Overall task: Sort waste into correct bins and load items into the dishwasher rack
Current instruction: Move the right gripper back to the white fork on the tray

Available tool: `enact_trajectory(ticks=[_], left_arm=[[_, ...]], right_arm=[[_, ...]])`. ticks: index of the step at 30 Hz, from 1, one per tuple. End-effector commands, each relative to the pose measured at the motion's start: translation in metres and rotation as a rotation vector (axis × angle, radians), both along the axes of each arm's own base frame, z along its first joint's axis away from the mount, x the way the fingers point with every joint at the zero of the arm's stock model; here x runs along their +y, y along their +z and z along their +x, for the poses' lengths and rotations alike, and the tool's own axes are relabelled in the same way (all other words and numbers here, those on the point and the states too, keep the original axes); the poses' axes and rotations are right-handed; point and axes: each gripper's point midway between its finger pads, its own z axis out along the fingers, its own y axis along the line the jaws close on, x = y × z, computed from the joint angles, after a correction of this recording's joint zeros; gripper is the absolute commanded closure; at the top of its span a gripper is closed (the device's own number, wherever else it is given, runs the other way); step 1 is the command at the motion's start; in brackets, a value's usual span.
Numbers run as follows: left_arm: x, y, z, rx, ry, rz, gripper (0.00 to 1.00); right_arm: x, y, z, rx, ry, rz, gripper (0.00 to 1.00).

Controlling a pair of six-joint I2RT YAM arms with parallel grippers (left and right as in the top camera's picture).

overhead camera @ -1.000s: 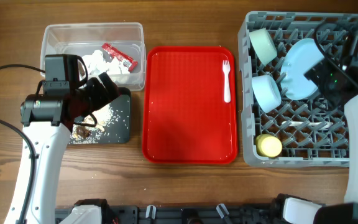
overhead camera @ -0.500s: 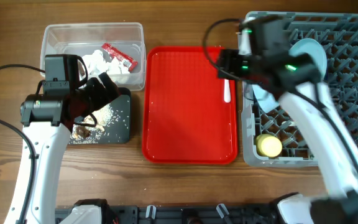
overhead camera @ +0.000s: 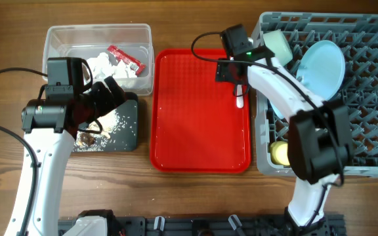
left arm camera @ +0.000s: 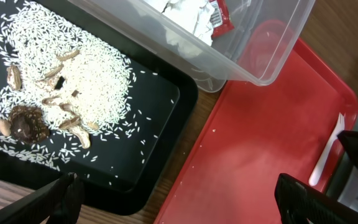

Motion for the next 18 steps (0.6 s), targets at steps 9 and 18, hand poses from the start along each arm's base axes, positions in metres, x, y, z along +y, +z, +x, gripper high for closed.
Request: enact_trajectory(ticks=[9, 18], left_arm=[[0.001, 0.007, 0.004, -0.021, -0.007, -0.001, 0.00], [0.001, 0.007, 0.004, -0.021, -0.007, -0.001, 0.00]], right_arm=[[-0.005, -0.019, 0.020, -0.052, -0.046, -0.046, 0.29], [0.005, -0.055, 0.009, 0.042, -0.034, 0.002, 0.31]])
